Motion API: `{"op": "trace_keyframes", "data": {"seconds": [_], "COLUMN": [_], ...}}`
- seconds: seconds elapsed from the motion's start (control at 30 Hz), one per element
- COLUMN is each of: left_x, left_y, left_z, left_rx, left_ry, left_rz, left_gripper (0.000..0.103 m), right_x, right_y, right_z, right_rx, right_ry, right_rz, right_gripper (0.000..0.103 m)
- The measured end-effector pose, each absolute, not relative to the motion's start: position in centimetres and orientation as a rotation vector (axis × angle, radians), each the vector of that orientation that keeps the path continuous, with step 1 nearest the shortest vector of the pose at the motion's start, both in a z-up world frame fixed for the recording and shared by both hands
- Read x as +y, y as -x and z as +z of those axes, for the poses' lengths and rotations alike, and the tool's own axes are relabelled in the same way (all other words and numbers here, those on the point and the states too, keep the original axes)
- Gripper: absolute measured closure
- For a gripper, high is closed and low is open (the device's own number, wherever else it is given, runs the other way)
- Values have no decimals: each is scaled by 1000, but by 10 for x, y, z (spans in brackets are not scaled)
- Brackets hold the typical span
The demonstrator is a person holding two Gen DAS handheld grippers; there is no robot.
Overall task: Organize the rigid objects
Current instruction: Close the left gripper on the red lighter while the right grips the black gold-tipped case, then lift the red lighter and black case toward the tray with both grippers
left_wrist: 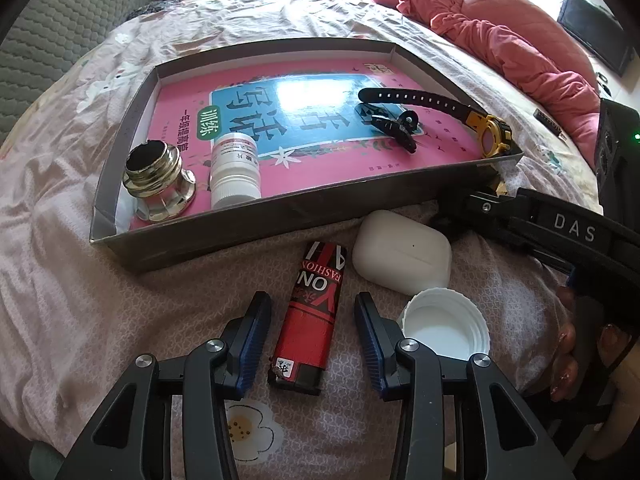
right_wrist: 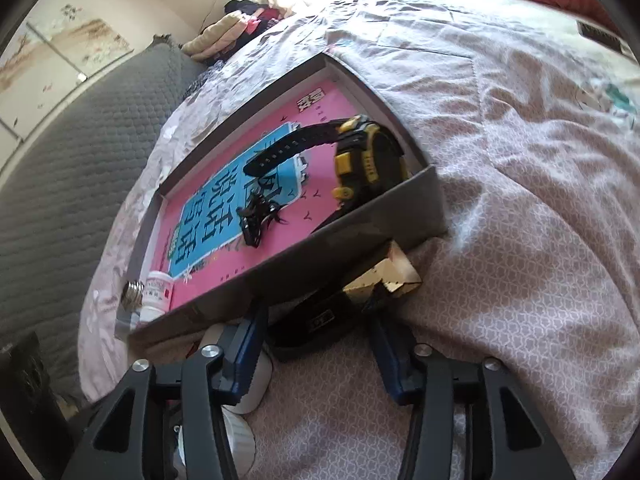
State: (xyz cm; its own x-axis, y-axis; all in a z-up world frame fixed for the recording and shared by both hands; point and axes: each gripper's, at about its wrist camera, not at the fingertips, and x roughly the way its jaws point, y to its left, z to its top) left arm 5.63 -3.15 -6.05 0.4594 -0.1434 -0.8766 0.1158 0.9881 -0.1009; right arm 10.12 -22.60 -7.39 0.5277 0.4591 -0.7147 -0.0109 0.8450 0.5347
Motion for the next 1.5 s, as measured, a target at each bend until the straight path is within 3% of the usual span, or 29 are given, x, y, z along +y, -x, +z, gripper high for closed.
{"op": "trace_keyframes", "data": {"seconds": [0.17,0.4,0.6,0.7,1.5], "left_x": [-32,-31,-36,-37,-2], "left_y": [-57,-61,-61,-60,-51], "left_z": [-61,-63,-63,-62,-22], "left_rx": [1076,1077,1081,1089,1007], "left_ry": [30,47,39,40,174], "left_rz": [-159,-165,-192,-208,-162], "left_gripper": [59,62,78,80,80], "right_x": [-239,-249,-250,-250,-251], "right_y": [-100,-103,-107,-108,-82], "right_z": [-75,-86,-88,-86,-27], "right_rx": [969,981,979,977,791], "right_ry": [-593,-724,-736,-741,-535], "right_rz": [329,367,366,366,398], "right_gripper": [68,71,72,73,80]}}
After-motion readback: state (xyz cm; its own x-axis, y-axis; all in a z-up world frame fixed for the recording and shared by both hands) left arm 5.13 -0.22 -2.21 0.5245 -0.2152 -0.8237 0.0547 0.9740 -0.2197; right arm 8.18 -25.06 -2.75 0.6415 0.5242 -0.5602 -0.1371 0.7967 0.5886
